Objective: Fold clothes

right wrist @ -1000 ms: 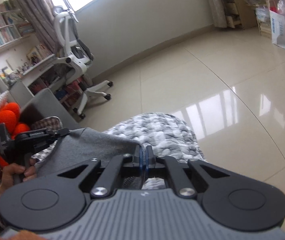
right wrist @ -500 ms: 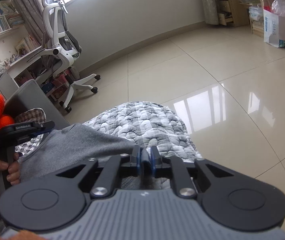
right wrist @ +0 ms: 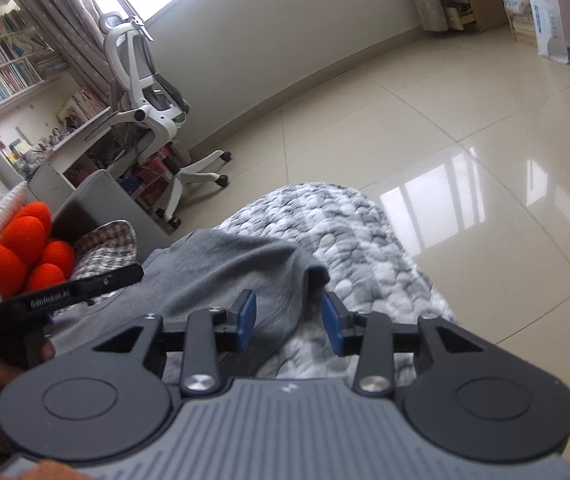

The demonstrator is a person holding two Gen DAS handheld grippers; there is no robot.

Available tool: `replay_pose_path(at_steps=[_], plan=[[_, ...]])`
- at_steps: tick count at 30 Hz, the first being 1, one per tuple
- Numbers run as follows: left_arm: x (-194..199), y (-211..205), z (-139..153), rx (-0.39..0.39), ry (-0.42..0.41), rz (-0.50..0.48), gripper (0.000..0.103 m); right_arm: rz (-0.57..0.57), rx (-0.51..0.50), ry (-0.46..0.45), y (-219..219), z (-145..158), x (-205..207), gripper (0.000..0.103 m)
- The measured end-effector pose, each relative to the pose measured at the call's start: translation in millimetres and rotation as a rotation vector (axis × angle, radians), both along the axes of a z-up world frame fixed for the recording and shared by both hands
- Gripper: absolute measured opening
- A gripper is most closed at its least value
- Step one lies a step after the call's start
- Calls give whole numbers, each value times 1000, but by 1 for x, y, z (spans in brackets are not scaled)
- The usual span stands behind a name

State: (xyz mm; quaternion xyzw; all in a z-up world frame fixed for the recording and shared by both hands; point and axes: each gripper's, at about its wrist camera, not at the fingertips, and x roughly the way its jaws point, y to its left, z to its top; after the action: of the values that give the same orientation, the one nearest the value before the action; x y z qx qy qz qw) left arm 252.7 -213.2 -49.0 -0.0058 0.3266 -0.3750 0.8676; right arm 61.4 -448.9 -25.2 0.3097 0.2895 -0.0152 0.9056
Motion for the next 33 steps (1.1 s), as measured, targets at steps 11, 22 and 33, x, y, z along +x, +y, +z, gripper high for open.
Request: replay_pose_path(at_steps=[11,22,33], plan=[[-74,1,11,-3,36,-130,28,76,220,-47,-2,-10,-13,41],[-121,-16,1,190,-73,-237,31,89,274,-63,-4,-10,-13,41],[-127,-26,10,123,-14,-221,3,59,283,-98,-12,-9,-23,41]])
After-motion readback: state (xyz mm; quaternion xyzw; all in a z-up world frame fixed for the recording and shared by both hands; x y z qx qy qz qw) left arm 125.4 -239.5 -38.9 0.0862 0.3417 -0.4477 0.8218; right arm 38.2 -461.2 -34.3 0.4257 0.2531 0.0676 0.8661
